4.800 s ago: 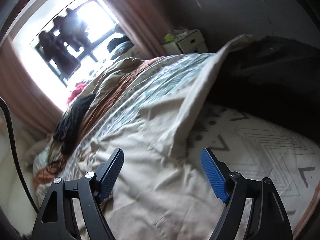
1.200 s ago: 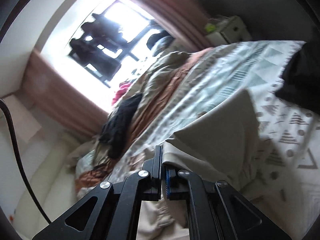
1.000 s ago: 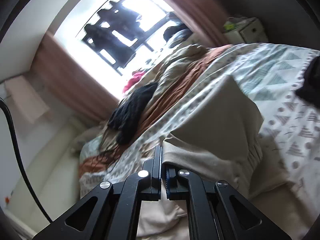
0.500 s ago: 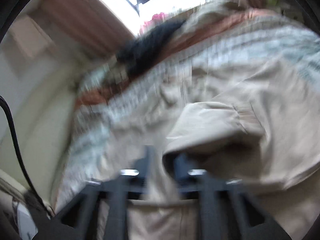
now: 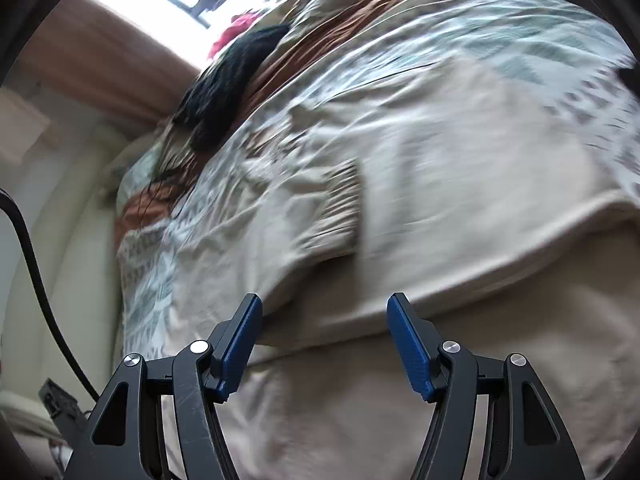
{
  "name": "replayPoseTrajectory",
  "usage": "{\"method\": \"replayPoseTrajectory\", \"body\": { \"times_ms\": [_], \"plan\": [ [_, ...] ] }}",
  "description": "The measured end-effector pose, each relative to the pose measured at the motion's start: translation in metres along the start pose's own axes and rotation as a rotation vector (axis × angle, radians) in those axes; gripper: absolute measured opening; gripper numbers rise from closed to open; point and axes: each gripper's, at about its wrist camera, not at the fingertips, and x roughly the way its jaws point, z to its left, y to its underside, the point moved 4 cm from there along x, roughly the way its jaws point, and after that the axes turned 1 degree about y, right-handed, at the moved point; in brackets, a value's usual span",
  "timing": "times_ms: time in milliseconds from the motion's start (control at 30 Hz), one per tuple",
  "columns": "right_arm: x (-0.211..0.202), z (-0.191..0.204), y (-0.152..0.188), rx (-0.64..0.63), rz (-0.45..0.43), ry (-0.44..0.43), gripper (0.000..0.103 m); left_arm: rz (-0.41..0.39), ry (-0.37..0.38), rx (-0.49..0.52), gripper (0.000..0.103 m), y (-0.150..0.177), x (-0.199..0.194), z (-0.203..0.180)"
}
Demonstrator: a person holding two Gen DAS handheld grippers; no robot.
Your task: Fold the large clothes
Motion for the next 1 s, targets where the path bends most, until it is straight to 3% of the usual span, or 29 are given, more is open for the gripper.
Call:
{"method": "replayPoseTrajectory", "body": {
  "times_ms": [267,467,700,1000],
  "plan": [
    [-0.035,-0.077,-0.014,0.137,-0.04,0.065,0.065,0.027,0.075,0.138,0.094,0.019,0.0,-0.062],
    [-0.037,-0.12,-0.026,0.281,-0.038,0.032,0.065,0.063,0.094,0.286,0.094,0.032,0.015,-0.118],
    [-0.034,-0.147,-0.03,0.399,-0.026,-0.017,0.065,0.111,0.079,0.409,0.094,0.036,0.053,-0.176],
    [-0.039,-0.176,-0.035,0.543,-0.068,-0.054,0.065,0.189,0.03,0.535,0.094,0.044,0.109,-0.219]
  ]
}}
